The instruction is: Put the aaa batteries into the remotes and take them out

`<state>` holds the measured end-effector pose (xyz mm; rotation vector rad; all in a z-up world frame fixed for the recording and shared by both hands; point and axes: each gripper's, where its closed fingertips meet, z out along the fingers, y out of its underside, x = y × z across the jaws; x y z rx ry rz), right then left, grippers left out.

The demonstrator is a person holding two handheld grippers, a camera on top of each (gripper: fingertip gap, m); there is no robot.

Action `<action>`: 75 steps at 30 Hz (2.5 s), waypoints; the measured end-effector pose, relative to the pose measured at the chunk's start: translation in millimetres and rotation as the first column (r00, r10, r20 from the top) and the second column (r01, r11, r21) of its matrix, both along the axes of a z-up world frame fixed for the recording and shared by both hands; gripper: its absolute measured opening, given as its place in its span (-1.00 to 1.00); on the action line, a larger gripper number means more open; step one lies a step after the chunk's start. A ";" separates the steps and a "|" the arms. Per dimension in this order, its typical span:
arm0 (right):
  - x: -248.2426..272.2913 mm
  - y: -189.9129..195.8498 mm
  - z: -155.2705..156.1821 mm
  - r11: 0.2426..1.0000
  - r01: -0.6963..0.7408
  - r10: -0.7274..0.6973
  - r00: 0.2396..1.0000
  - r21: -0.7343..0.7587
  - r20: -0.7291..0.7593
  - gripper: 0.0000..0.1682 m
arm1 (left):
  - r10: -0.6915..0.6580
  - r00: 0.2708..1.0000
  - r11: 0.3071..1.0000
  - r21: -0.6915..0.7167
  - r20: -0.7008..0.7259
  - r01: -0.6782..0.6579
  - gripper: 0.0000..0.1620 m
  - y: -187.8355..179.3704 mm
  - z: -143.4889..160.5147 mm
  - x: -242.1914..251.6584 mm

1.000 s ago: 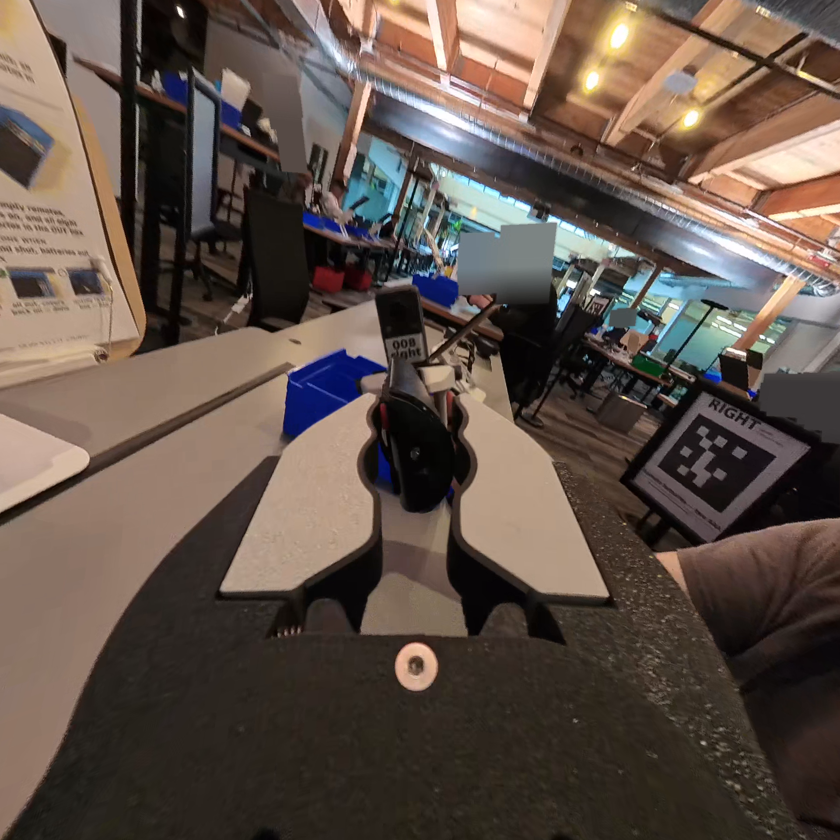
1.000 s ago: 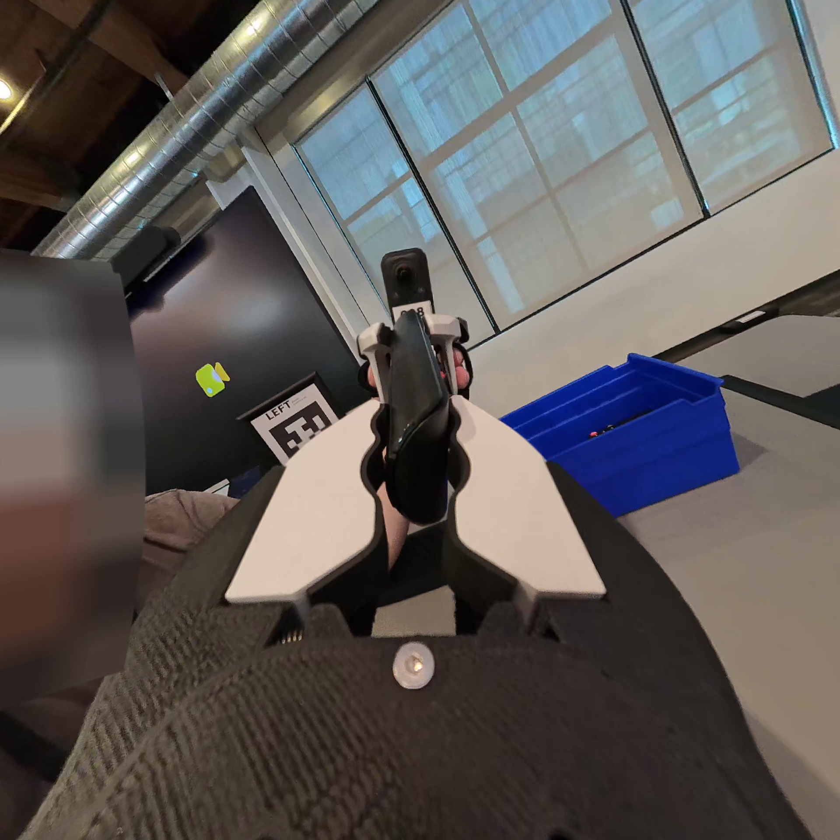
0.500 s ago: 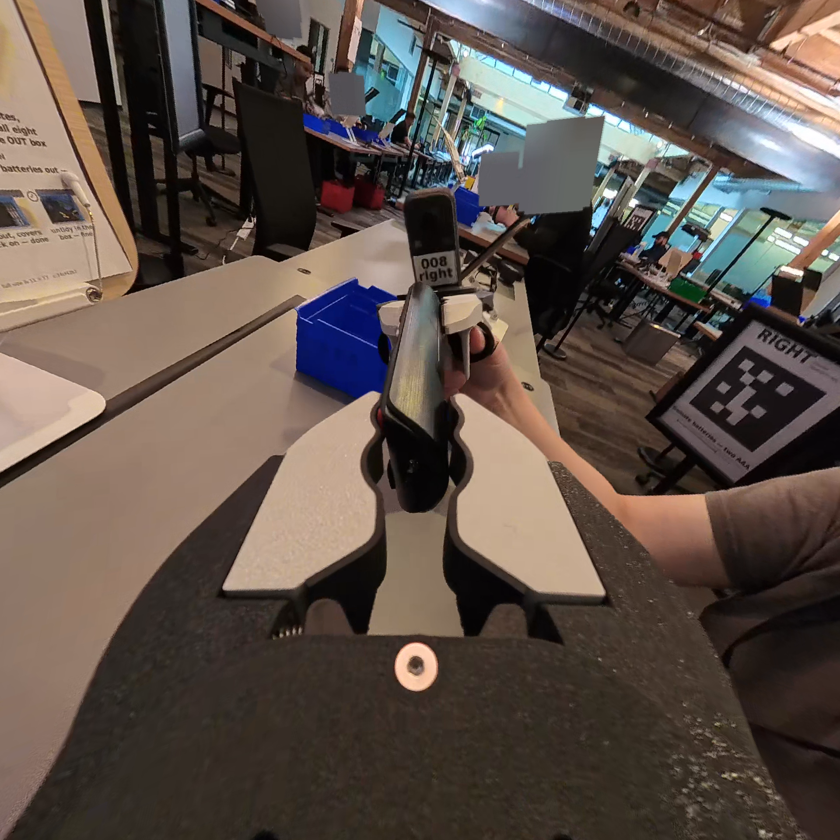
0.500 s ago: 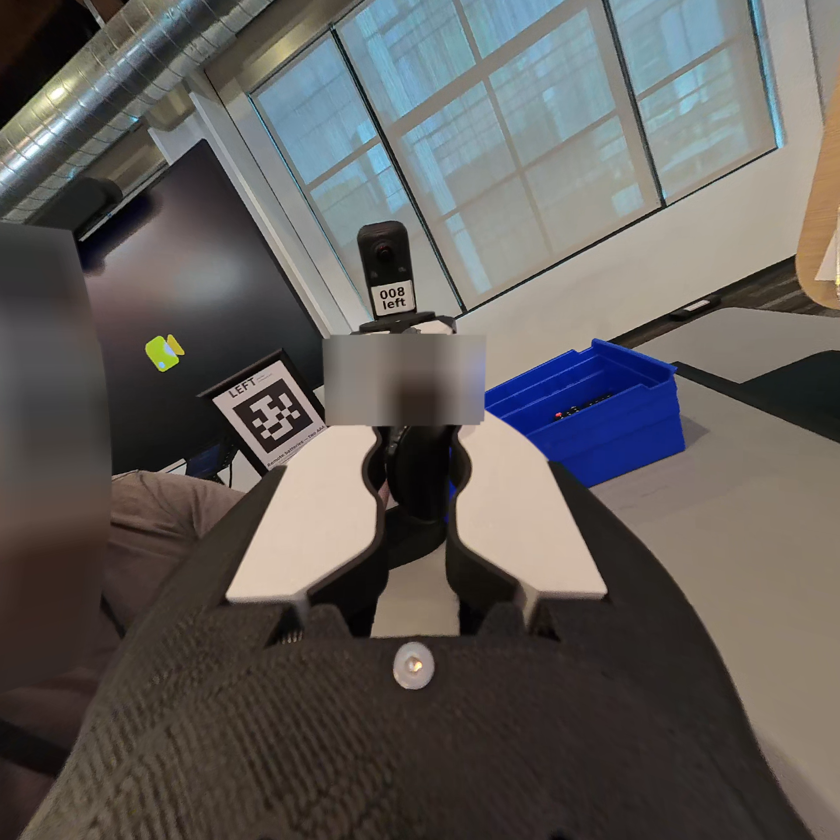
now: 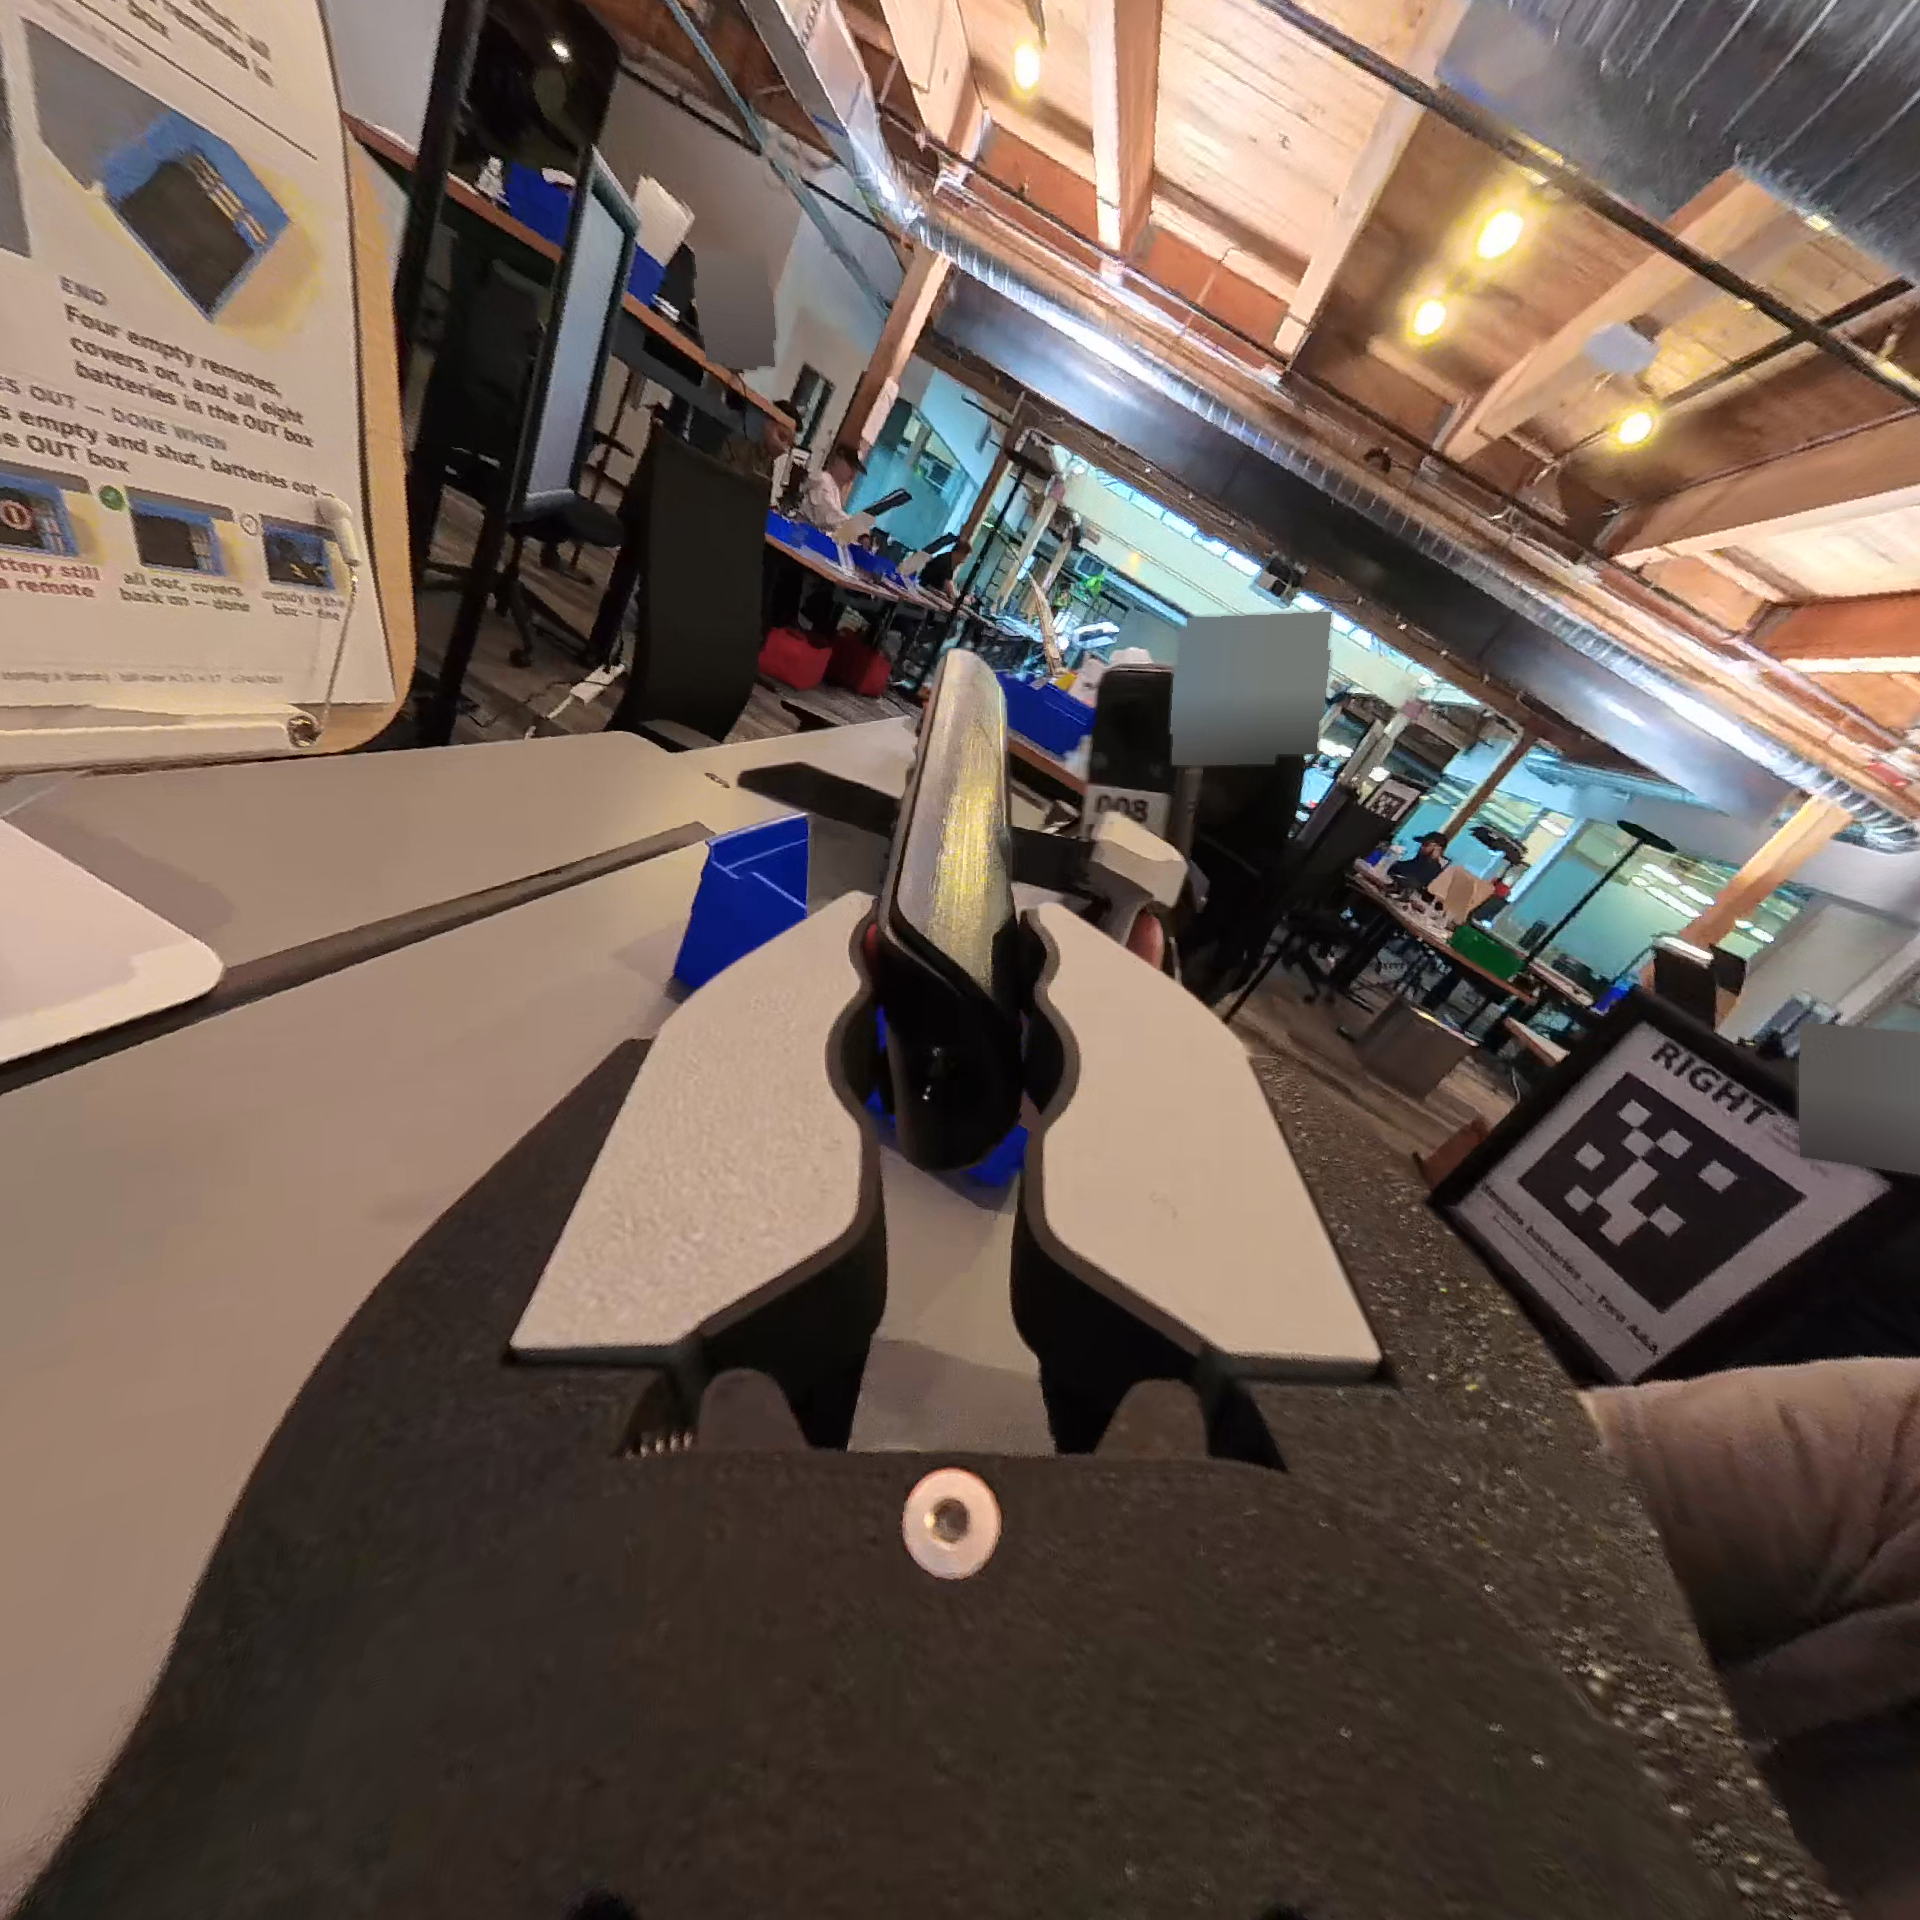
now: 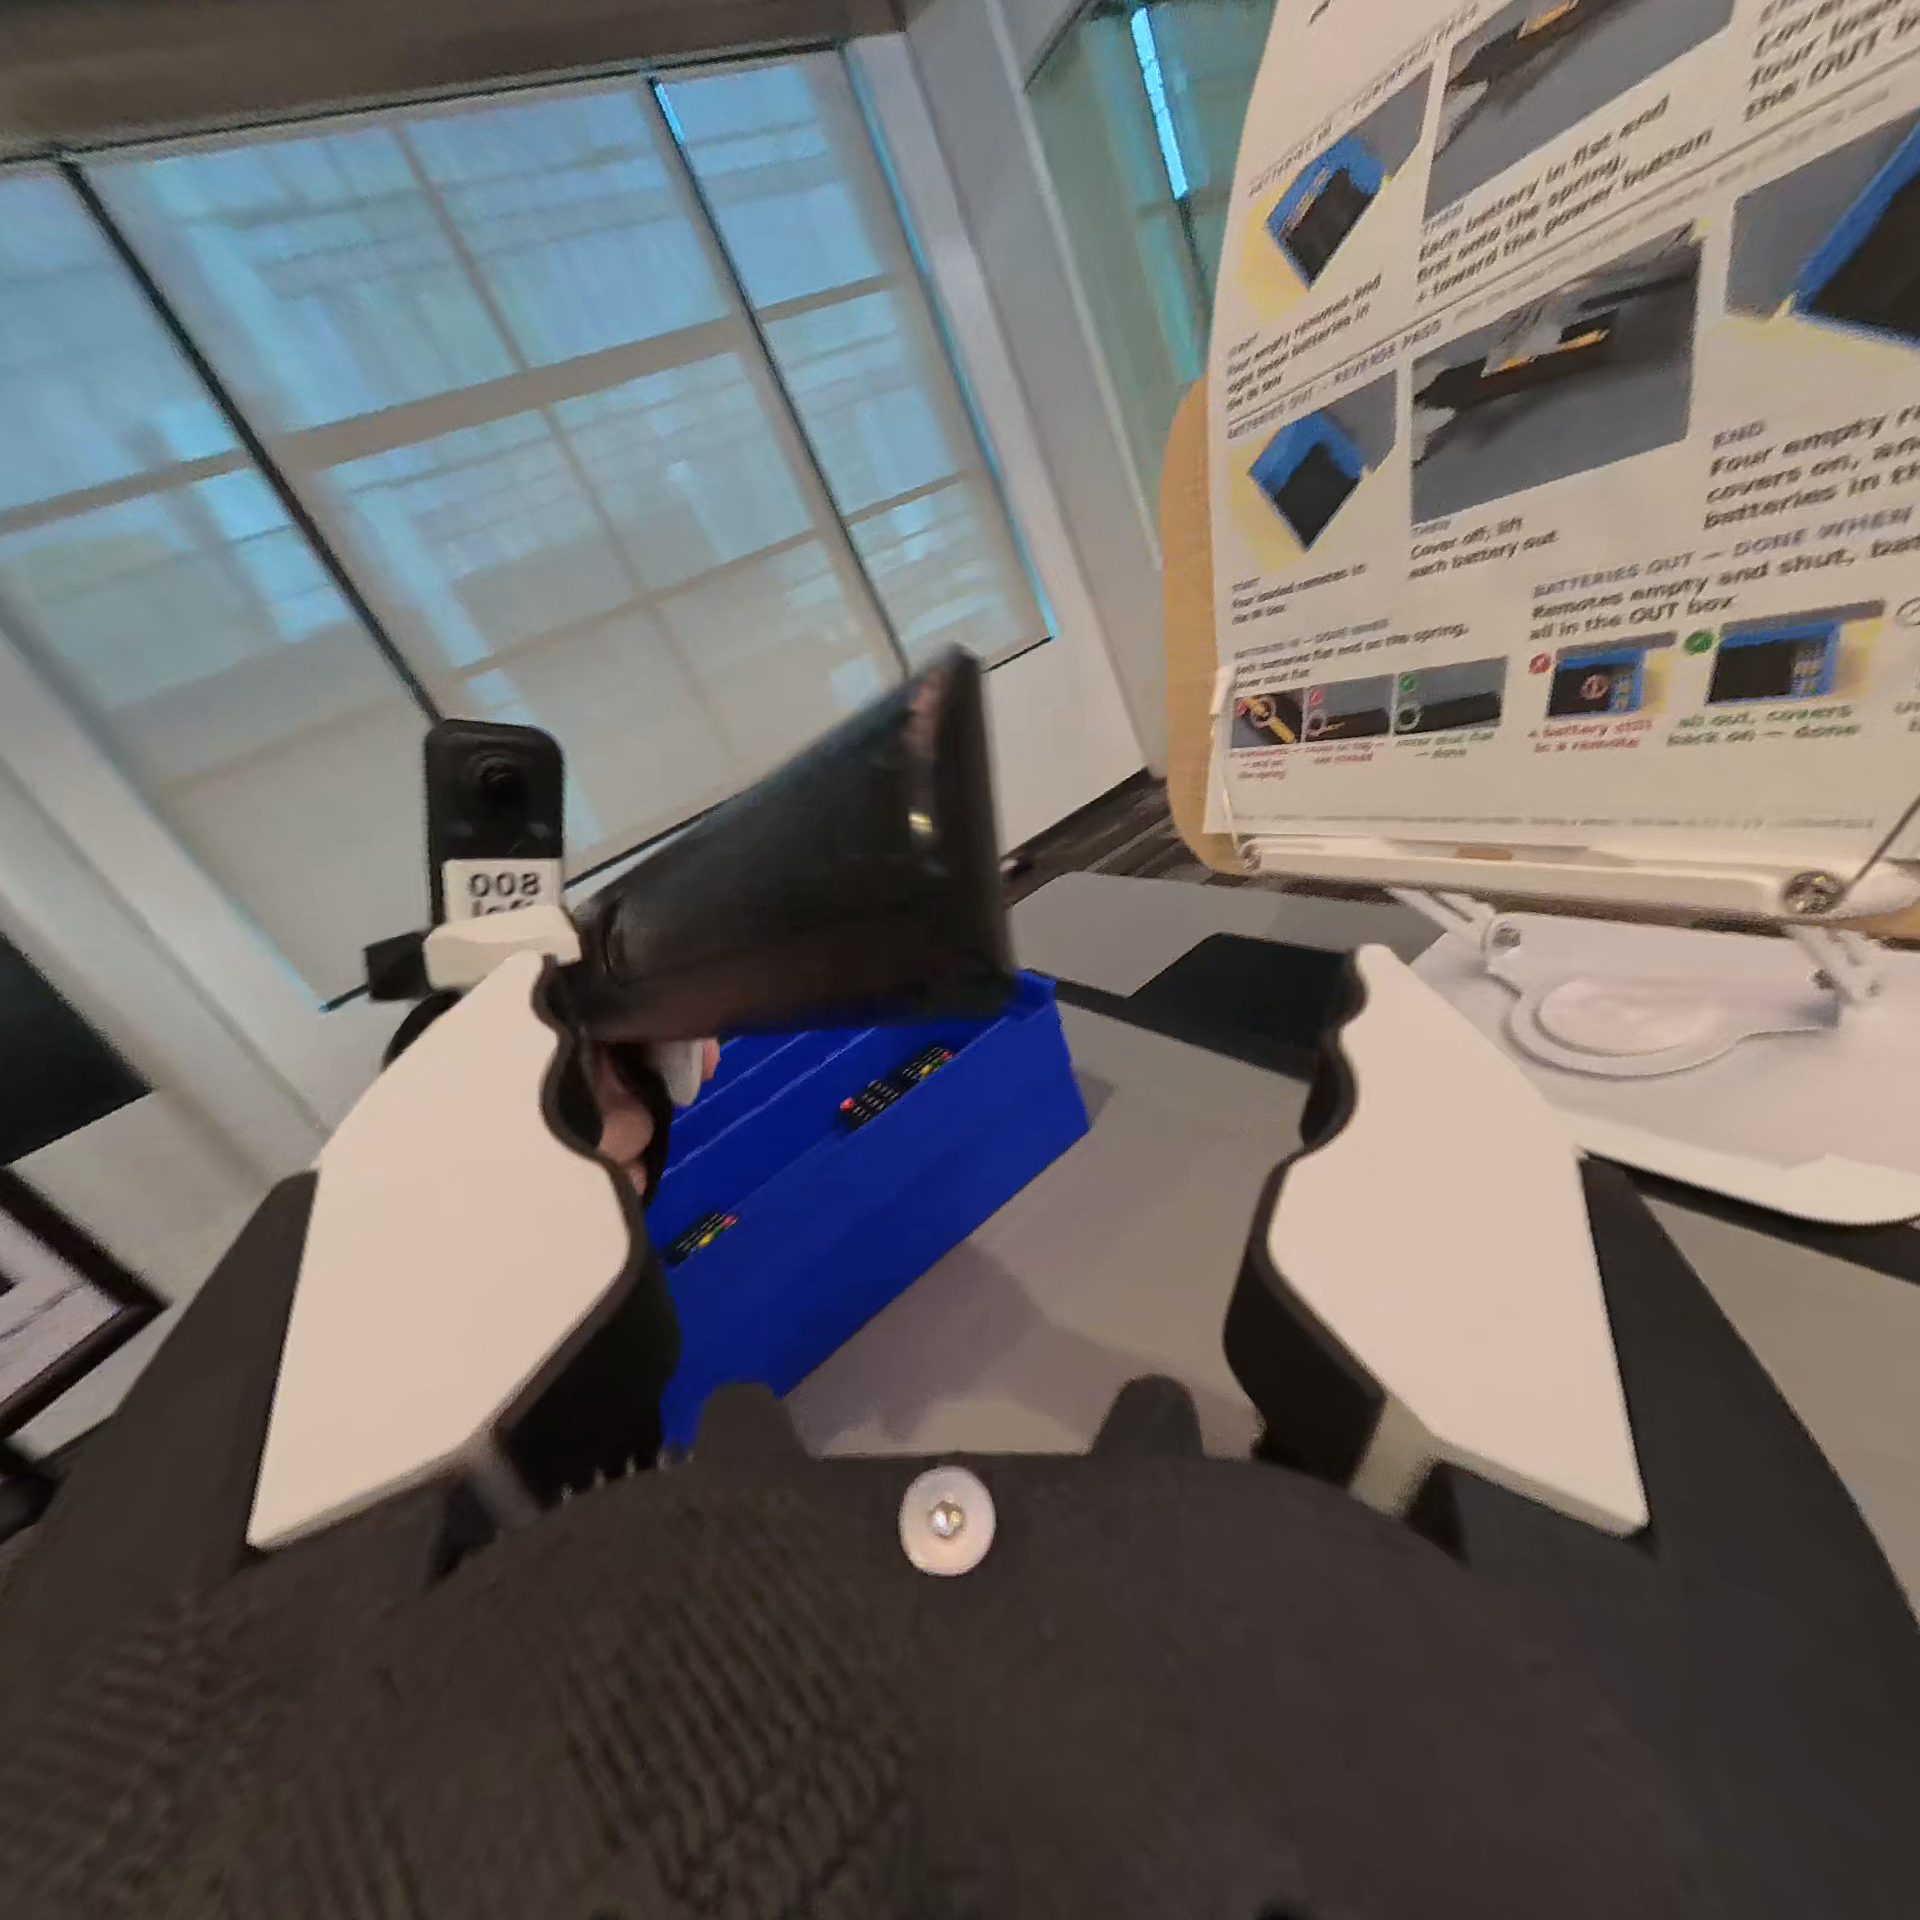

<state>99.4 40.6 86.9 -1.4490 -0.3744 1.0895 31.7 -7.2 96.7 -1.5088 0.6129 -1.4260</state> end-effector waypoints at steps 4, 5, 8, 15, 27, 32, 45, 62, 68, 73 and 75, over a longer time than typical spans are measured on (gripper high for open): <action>14.5 9.5 6.0 0.956 0.257 -0.280 0.944 0.144 0.176 0.67 | 0.053 0.996 0.998 0.031 -0.067 -0.051 -0.71 0.3 -6.6 9.6; 12.9 7.1 7.2 0.957 0.245 -0.273 0.940 0.153 0.204 0.67 | 0.047 0.996 0.998 0.034 -0.073 -0.045 -0.71 -1.5 -6.6 11.9; 3.2 1.7 -2.4 0.983 0.164 -0.179 0.952 0.080 0.247 0.67 | 0.067 0.991 0.996 0.074 -0.120 -0.058 -0.71 -4.3 -8.2 17.2; 3.2 -4.6 -3.9 0.991 0.105 -0.125 0.953 0.086 0.277 0.50 | 0.079 0.981 0.985 0.168 -0.178 -0.049 -0.72 -11.6 -7.4 20.5; 12.7 -13.7 5.4 0.984 0.102 -0.146 0.933 0.147 0.328 0.44 | 0.036 0.987 0.976 0.218 -0.158 -0.001 -0.72 -19.8 -6.5 28.8; 12.4 -17.4 9.5 0.982 0.100 -0.149 0.932 0.160 0.331 0.42 | 0.021 0.988 0.974 0.224 -0.151 0.014 -0.72 -22.3 -4.6 27.7; 22.1 -45.5 41.1 0.975 -0.073 0.051 0.993 0.211 0.110 -0.40 | -0.105 0.994 0.978 0.175 -0.036 0.109 -0.72 -29.8 7.4 21.6; 37.4 -50.6 47.0 0.955 -0.216 0.242 0.964 0.202 -0.113 -0.46 | -0.175 0.982 0.984 0.041 0.076 0.172 -0.71 -26.5 13.1 9.6; 53.7 -61.8 37.7 0.938 -0.307 0.316 0.948 0.158 -0.035 -0.54 | -0.188 0.982 0.982 -0.015 0.008 0.188 -0.71 -23.3 4.9 -5.2; 50.8 -62.5 15.0 0.929 -0.368 0.366 0.930 0.038 0.045 -0.57 | -0.201 0.979 0.979 -0.032 -0.042 0.200 -0.71 -24.6 1.3 -18.9; 47.1 -66.5 15.3 0.909 -0.416 0.416 0.909 0.021 0.018 -0.63 | -0.200 0.976 0.980 -0.030 -0.085 0.198 -0.71 -25.8 -3.4 -19.9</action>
